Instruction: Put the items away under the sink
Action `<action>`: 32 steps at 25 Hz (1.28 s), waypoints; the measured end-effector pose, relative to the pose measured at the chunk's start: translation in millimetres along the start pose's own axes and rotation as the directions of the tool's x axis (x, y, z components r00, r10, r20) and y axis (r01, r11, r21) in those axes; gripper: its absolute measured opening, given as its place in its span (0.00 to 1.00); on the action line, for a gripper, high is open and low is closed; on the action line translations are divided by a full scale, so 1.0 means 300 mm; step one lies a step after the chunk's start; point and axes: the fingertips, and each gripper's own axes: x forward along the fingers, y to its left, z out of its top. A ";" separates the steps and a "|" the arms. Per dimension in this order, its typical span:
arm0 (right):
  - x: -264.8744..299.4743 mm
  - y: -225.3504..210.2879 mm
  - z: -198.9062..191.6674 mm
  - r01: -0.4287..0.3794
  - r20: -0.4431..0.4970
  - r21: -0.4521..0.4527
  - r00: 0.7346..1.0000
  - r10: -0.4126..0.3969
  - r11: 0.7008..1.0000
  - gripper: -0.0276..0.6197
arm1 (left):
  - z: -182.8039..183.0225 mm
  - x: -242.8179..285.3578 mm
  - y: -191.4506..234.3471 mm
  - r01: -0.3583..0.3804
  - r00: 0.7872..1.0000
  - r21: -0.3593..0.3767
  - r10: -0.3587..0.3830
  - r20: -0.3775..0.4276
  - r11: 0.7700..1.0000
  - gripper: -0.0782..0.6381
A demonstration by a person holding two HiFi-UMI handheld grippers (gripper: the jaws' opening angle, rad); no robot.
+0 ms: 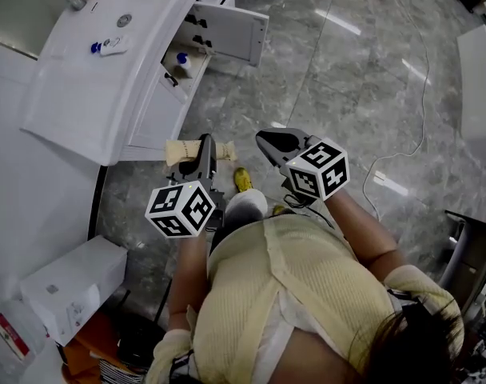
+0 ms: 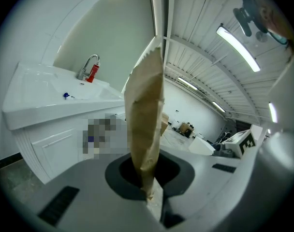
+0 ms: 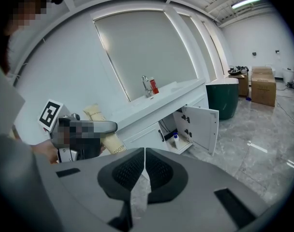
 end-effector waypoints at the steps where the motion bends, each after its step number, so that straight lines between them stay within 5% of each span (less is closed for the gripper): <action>1: 0.019 -0.006 0.010 0.005 -0.002 0.003 1.000 -0.005 1.000 0.09 | 0.009 0.013 0.018 0.003 1.000 -0.001 -0.003 -0.005 1.000 0.17; 16: 0.151 -0.136 0.120 0.093 -0.016 0.063 0.996 -0.092 0.994 0.09 | 0.056 0.248 0.142 0.058 0.992 -0.017 -0.060 -0.108 0.998 0.17; 32: 0.259 -0.478 0.270 0.007 -0.046 0.047 0.999 -0.005 0.999 0.09 | 0.139 0.635 0.156 -0.055 0.993 0.011 0.056 -0.101 0.998 0.17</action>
